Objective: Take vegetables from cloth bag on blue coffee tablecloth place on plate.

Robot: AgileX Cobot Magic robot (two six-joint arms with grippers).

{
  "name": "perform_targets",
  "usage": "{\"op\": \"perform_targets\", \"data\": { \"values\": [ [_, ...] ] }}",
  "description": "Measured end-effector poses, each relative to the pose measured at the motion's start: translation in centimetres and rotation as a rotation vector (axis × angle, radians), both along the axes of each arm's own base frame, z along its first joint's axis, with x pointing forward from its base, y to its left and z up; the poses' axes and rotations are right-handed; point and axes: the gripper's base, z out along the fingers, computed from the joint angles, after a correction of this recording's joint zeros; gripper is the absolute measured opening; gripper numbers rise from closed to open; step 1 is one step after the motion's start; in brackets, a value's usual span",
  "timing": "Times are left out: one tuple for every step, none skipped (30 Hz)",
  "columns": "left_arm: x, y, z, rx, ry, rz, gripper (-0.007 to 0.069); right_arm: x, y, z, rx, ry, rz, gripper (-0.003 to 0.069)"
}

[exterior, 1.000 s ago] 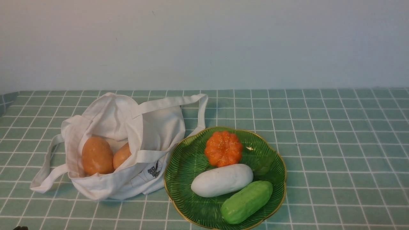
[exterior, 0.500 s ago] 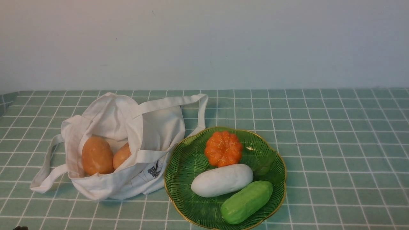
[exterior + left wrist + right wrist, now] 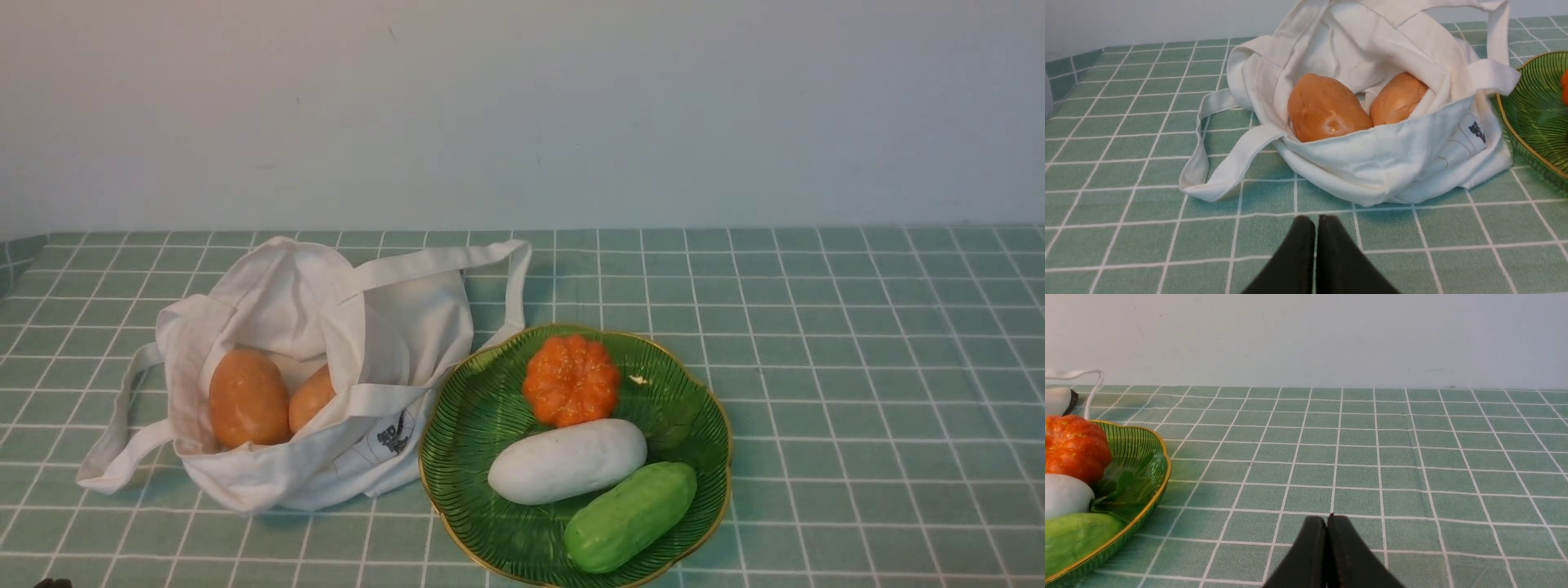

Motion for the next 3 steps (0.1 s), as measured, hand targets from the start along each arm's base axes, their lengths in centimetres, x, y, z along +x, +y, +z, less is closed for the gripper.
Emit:
{"op": "perform_targets", "data": {
  "values": [
    [0.00, 0.00, 0.00, 0.000, 0.000, 0.000, -0.0005, 0.00, 0.00, 0.00, 0.000, 0.000, 0.000, -0.0016],
    [0.00, 0.00, 0.00, 0.000, 0.000, 0.000, -0.0005, 0.00, 0.00, 0.00, 0.000, 0.000, 0.000, -0.0016],
    [0.00, 0.00, 0.00, 0.000, 0.000, 0.000, -0.0005, 0.00, 0.00, 0.00, 0.000, 0.000, 0.000, -0.0016]
  ]
}}
